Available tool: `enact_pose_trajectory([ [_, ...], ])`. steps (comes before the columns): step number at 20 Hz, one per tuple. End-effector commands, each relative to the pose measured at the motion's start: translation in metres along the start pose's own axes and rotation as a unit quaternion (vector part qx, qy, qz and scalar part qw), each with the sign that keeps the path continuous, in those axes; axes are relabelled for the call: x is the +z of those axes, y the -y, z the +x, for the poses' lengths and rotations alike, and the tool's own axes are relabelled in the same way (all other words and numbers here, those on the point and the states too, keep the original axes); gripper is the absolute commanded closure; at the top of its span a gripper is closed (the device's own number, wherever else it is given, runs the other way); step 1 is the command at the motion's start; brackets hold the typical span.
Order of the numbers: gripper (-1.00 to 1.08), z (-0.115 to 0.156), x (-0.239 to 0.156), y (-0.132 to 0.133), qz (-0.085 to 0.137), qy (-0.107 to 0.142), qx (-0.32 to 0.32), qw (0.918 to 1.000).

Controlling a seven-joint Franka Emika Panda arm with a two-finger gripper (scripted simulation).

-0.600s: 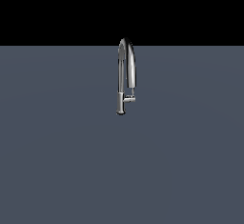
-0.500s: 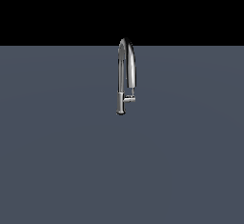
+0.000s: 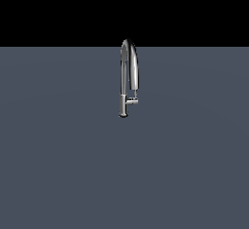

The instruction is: Turn on the faucet by rotating a designated handle.

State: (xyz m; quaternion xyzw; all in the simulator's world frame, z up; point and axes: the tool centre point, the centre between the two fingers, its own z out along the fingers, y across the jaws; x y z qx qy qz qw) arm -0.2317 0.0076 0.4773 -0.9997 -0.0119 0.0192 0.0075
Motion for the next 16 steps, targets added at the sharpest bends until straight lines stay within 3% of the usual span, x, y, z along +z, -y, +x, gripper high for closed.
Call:
enact_pose_trajectory([
  [1, 1.08, 0.007, 0.001, 0.001, 0.007, 0.008, 0.007, 0.9999],
  [9, 1.08, 0.043, 0.005, 0.002, 0.042, 0.048, 0.042, 0.9971],
  [16, 1.08, 0.083, 0.013, 0.001, 0.082, 0.093, 0.082, 0.9889],
])
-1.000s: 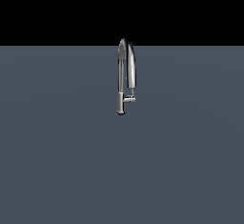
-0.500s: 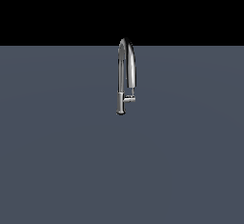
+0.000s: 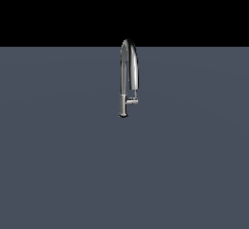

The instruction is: Turn on the faucet by rotating a designated handle.

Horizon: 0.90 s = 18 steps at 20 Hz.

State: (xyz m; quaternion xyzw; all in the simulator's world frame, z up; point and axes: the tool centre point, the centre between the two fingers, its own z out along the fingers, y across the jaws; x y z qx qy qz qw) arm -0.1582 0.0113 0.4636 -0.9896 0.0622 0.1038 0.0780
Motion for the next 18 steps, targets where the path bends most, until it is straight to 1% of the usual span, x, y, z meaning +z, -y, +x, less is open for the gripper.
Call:
enact_pose_trajectory([
  [1, 1.08, 0.015, 0.001, 0.001, 0.015, 0.017, 0.015, 0.9996],
  [6, 1.08, 0.045, 0.005, 0.002, 0.044, 0.05, 0.044, 0.9968],
  [10, 1.08, 0.069, 0.009, 0.002, 0.068, 0.077, 0.067, 0.9924],
  [14, 1.08, 0.093, 0.015, 0.001, 0.092, 0.104, 0.091, 0.9861],
  [18, 1.08, 0.116, 0.022, -0.001, 0.117, 0.131, 0.114, 0.9778],
])
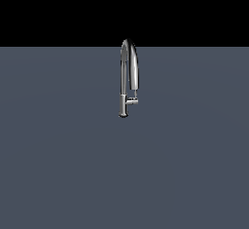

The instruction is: Turn on the faucet by rotating a designated handle.

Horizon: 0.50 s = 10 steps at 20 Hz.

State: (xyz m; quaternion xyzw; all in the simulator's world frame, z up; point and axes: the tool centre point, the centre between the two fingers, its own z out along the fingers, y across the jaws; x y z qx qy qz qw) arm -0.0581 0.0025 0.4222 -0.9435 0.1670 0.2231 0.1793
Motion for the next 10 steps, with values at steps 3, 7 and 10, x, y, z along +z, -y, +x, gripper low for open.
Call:
enact_pose_trajectory([
  [3, 1.08, 0.028, 0.002, 0.002, 0.028, 0.032, 0.027, 0.9987],
  [7, 1.08, 0.053, 0.006, 0.002, 0.053, 0.06, 0.051, 0.9955],
  [10, 1.08, 0.071, 0.009, 0.001, 0.072, 0.081, 0.069, 0.9916],
])
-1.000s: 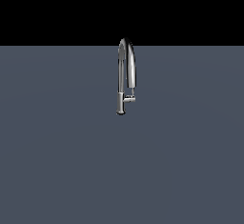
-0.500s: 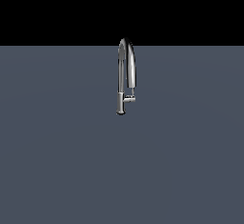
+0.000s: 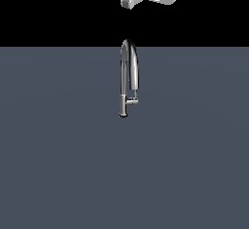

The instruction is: Turn on the faucet by rotating a designated handle.

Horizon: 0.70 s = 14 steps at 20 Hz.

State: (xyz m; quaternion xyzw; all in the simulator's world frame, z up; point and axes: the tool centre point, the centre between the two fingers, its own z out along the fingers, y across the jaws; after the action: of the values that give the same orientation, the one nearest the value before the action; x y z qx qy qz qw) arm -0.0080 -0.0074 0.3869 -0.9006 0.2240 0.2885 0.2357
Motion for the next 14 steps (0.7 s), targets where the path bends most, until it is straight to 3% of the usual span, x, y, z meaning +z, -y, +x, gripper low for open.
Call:
enact_pose_trajectory([
  [1, 1.08, 0.016, 0.001, 0.001, 0.016, 0.018, 0.015, 0.9996],
  [8, 1.08, 0.06, 0.007, 0.001, 0.062, 0.07, 0.059, 0.9939],
  [14, 1.08, 0.098, 0.015, -0.001, 0.102, 0.115, 0.097, 0.9834],
])
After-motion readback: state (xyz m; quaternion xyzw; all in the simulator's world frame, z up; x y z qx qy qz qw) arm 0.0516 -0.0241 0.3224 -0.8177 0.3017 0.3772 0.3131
